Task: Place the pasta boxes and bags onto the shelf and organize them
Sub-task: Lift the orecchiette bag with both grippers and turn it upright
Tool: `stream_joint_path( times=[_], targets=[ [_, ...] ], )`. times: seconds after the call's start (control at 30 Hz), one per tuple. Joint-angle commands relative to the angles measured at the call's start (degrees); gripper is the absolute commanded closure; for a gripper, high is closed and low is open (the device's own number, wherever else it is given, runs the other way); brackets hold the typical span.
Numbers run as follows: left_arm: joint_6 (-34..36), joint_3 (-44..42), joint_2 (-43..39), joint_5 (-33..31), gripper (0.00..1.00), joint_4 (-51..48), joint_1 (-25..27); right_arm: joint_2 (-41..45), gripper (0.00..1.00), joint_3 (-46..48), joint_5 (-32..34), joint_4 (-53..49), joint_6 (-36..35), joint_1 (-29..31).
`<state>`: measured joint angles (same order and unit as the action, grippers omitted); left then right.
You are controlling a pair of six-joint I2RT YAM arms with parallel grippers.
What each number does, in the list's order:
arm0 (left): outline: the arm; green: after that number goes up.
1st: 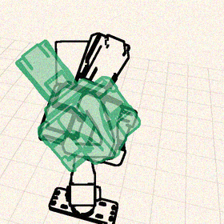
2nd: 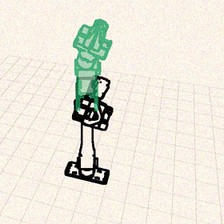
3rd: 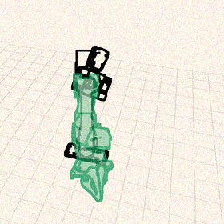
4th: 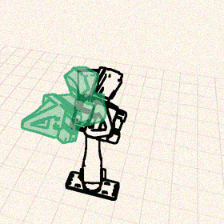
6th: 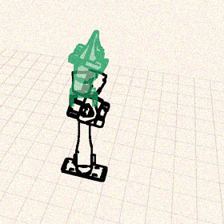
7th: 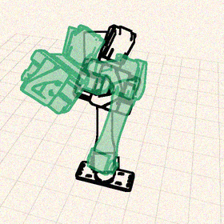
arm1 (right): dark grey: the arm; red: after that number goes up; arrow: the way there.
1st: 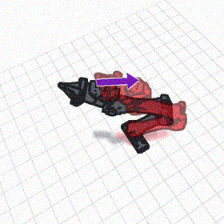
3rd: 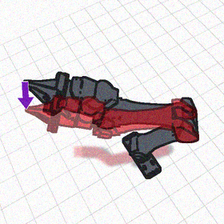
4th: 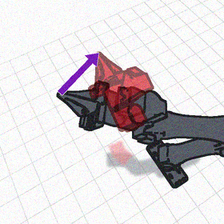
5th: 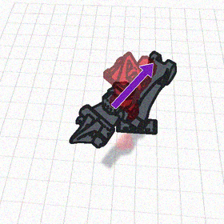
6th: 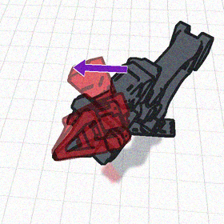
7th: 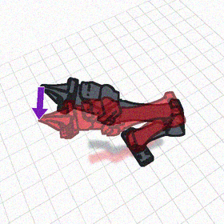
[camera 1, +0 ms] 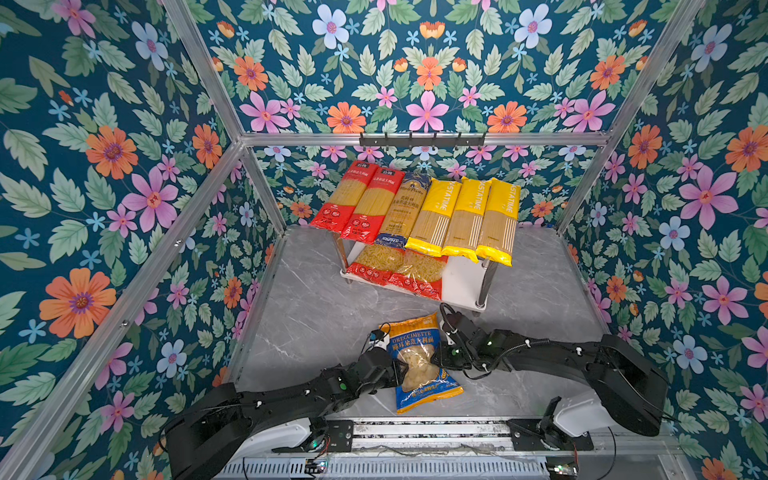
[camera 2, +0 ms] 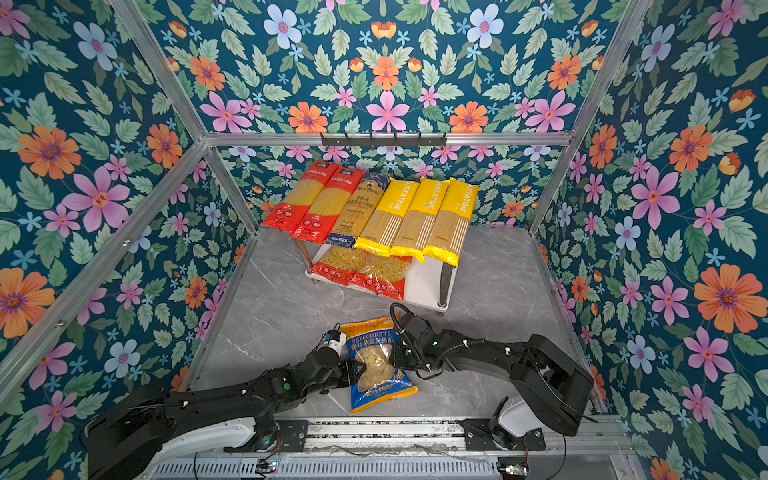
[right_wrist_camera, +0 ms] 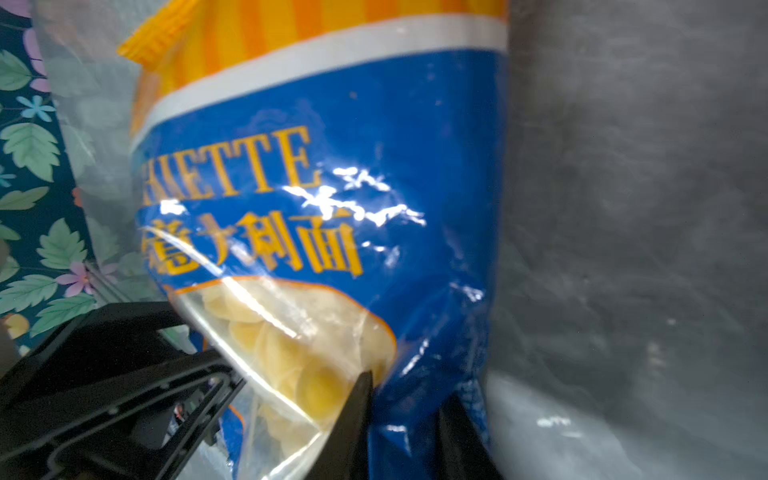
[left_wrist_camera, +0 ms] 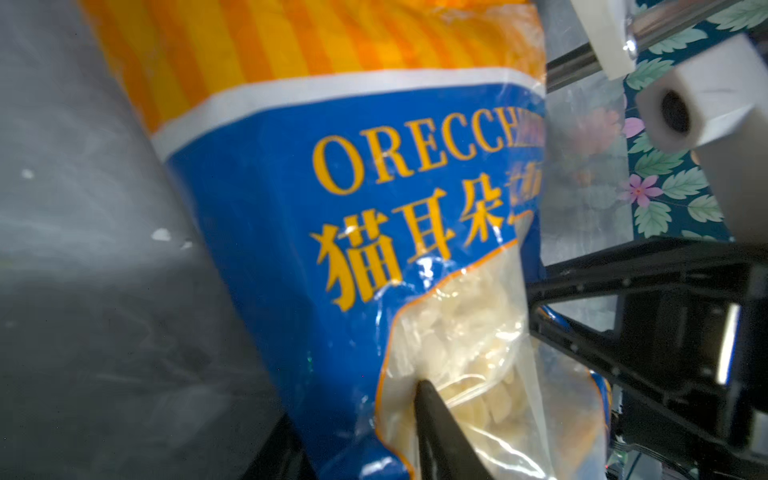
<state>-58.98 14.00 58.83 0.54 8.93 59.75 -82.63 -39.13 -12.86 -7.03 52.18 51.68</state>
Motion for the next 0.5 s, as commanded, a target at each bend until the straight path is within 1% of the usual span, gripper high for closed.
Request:
stream_joint_path(
  times=[0.0, 0.2, 0.37, 0.47],
  targets=[
    [1.00, 1.73, -2.86, -0.53, 0.69, 0.27, 0.10, 2.37, 0.79, 0.36, -3.85, 3.35, 0.93, 0.20],
    [2.33, 5.42, -7.61, -0.97, 0.82, -4.56, 0.17, 9.12, 0.87, 1.74, -3.53, 3.15, 2.92, 0.21],
    [3.59, 9.84, -9.09, -1.11, 0.89, -7.33, 0.54, 15.95, 0.91, 1.69, -1.76, 1.14, 3.36, 0.21],
    [5.76, 13.25, -9.00, -1.30, 0.91, -8.87, 1.40, 18.89, 0.91, -0.50, 1.08, -1.74, 1.15, 0.21]
  ],
)
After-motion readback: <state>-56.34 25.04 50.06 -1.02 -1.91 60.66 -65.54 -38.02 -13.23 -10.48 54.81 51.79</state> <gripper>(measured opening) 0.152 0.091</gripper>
